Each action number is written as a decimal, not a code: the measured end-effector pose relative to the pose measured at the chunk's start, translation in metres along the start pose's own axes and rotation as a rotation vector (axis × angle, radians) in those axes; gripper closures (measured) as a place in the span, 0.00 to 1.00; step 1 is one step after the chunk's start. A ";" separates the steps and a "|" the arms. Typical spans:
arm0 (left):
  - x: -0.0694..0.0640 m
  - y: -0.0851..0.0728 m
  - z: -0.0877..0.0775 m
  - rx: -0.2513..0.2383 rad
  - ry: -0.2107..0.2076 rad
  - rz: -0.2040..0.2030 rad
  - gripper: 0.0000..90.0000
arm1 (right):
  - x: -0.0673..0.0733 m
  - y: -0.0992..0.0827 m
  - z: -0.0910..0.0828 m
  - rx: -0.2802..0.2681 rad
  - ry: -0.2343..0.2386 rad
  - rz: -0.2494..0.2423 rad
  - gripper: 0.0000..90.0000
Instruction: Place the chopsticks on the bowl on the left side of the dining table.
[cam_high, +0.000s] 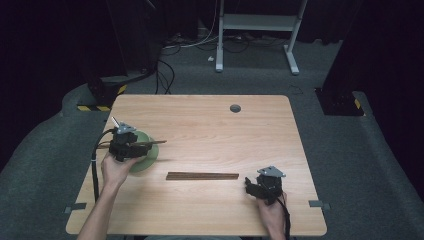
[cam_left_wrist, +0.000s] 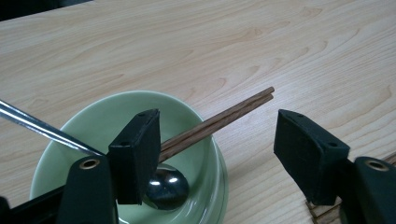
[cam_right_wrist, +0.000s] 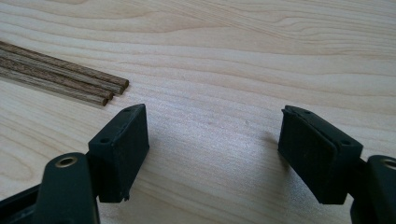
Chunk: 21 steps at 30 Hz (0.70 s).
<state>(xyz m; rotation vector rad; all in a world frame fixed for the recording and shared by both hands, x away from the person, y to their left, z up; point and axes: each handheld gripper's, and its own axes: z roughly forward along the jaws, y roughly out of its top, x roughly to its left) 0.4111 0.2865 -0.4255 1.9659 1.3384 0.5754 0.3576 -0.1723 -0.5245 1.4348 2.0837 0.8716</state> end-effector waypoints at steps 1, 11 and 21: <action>0.001 -0.001 -0.001 0.001 0.001 -0.003 0.36 | 0.000 0.000 0.000 0.000 0.000 0.000 0.26; 0.005 -0.009 -0.013 -0.043 -0.001 -0.031 0.36 | 0.000 0.000 0.000 0.000 0.000 0.000 0.26; 0.007 -0.016 -0.022 -0.080 -0.014 -0.051 0.36 | 0.000 0.000 0.000 0.000 0.000 0.000 0.26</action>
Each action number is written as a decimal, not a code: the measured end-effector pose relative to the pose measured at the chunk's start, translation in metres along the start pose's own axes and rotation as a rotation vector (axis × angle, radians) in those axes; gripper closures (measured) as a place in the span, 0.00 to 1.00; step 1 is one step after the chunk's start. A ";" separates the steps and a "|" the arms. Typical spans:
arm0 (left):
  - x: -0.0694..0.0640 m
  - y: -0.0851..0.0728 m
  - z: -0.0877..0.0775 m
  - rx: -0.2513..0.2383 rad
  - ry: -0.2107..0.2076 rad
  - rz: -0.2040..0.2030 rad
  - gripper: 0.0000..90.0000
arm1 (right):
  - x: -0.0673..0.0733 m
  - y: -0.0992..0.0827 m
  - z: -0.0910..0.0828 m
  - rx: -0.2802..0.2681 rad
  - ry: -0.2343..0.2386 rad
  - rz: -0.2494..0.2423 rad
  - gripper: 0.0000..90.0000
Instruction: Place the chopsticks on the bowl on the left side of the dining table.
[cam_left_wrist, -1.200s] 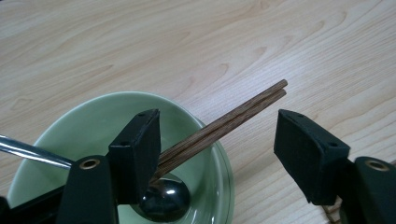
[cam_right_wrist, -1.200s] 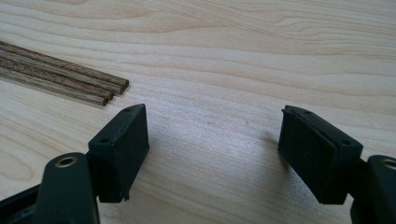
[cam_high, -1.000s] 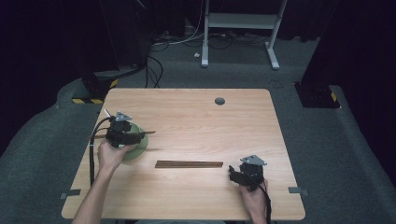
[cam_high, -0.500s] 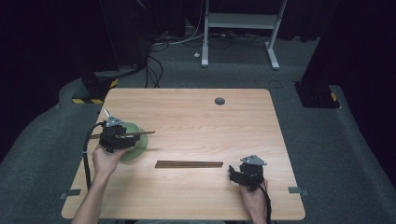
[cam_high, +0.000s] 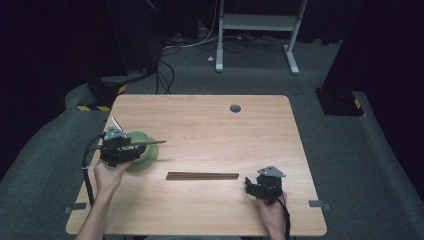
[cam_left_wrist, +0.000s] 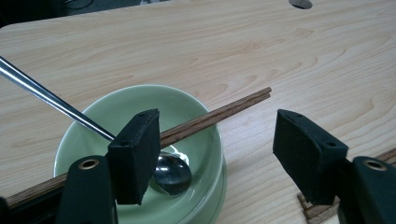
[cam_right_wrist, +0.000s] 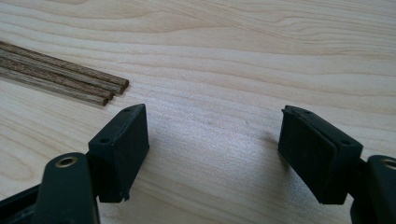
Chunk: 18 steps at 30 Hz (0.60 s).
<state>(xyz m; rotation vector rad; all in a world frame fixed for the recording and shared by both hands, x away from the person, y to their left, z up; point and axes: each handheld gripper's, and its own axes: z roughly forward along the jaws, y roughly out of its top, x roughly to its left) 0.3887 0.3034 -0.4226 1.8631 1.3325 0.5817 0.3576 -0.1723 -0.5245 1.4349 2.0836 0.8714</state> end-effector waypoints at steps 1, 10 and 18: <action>0.000 -0.001 0.000 -0.001 -0.002 -0.001 0.36 | 0.000 0.000 0.000 0.000 0.000 0.000 0.26; 0.002 -0.009 -0.005 -0.009 -0.013 -0.011 0.35 | 0.000 0.000 0.000 0.000 0.000 0.000 0.26; 0.004 -0.016 -0.010 -0.020 -0.014 -0.018 0.35 | 0.000 0.000 0.000 0.000 0.000 0.000 0.26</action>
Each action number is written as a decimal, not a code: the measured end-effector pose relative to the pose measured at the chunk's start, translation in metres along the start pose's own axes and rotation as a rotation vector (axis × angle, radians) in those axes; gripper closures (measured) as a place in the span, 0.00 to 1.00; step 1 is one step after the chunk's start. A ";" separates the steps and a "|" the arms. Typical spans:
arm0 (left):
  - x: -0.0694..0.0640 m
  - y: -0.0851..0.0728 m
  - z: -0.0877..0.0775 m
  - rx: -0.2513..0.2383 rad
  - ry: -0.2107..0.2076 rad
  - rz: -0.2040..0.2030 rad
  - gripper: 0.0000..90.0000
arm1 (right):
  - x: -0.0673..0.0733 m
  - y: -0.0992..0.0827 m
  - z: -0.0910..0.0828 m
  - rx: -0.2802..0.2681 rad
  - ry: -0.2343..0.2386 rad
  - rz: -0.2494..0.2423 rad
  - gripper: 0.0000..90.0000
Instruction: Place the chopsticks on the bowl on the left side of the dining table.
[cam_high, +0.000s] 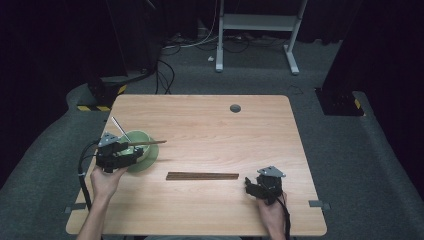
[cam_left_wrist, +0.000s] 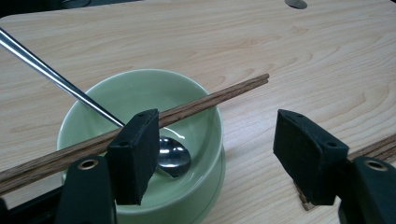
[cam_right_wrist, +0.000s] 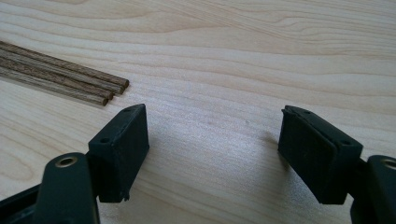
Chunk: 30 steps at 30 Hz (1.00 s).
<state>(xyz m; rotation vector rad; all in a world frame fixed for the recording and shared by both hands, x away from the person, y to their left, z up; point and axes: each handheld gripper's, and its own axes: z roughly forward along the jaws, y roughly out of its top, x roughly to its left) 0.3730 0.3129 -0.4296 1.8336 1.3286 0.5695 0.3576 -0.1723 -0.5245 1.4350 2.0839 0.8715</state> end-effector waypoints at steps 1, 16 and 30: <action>0.001 -0.001 -0.001 0.000 -0.001 0.001 0.35 | 0.000 0.000 0.000 0.000 0.000 0.000 0.26; 0.003 -0.014 -0.011 -0.026 -0.005 -0.018 0.35 | 0.000 0.000 0.000 0.000 0.002 -0.004 0.26; -0.001 -0.024 -0.012 -0.035 -0.031 -0.043 0.35 | 0.000 0.000 0.000 -0.001 0.002 -0.004 0.26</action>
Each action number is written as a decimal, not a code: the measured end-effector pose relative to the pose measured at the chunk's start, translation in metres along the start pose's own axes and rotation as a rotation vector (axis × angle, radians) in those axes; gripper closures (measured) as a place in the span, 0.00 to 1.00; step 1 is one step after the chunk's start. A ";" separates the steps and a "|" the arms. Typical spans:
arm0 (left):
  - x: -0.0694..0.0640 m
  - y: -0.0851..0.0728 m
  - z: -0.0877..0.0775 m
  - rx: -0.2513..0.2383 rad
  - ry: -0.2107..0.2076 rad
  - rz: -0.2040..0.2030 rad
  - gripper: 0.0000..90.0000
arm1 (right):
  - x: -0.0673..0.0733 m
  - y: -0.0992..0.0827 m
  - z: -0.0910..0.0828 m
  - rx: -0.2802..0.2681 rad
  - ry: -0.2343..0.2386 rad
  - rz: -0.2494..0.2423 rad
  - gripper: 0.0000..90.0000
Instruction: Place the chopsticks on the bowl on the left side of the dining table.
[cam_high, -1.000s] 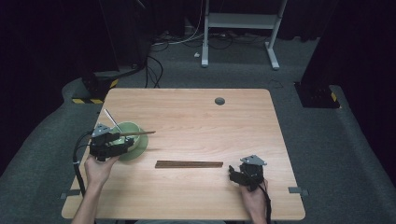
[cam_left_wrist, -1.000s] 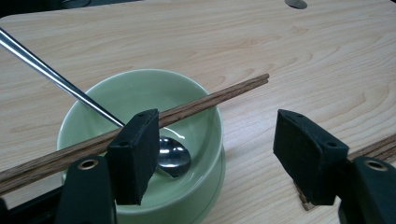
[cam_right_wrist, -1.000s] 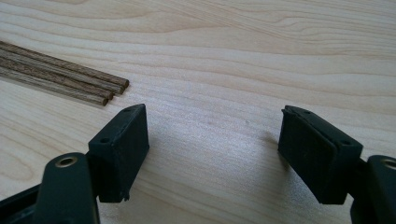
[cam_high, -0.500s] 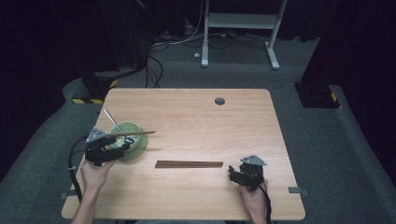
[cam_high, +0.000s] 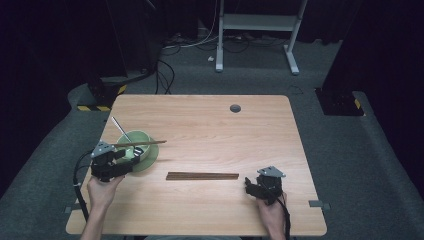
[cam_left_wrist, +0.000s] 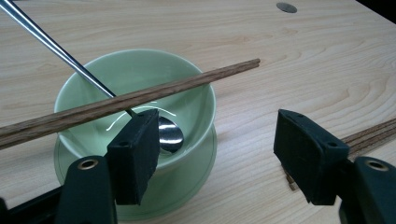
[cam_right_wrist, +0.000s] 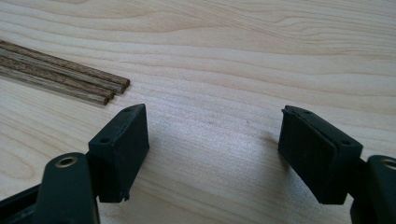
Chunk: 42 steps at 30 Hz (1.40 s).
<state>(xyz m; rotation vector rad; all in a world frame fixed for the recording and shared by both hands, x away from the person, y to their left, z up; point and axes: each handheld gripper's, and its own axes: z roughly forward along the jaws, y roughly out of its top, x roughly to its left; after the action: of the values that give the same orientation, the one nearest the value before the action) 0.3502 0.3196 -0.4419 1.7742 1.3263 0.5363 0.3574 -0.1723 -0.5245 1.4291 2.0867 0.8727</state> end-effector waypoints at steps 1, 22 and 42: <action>0.000 -0.001 0.000 -0.002 -0.001 -0.002 0.35 | 0.000 0.000 0.000 0.001 0.000 0.001 0.26; -0.012 -0.010 -0.001 -0.009 -0.041 0.001 0.35 | 0.000 0.000 0.000 0.000 0.001 -0.001 0.26; -0.025 -0.018 0.006 -0.012 -0.060 -0.002 0.35 | 0.000 0.000 0.000 0.000 0.002 -0.002 0.26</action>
<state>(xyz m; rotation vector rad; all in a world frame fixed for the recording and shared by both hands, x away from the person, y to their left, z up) 0.3358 0.2962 -0.4564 1.7652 1.2806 0.4850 0.3572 -0.1723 -0.5245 1.4267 2.0887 0.8735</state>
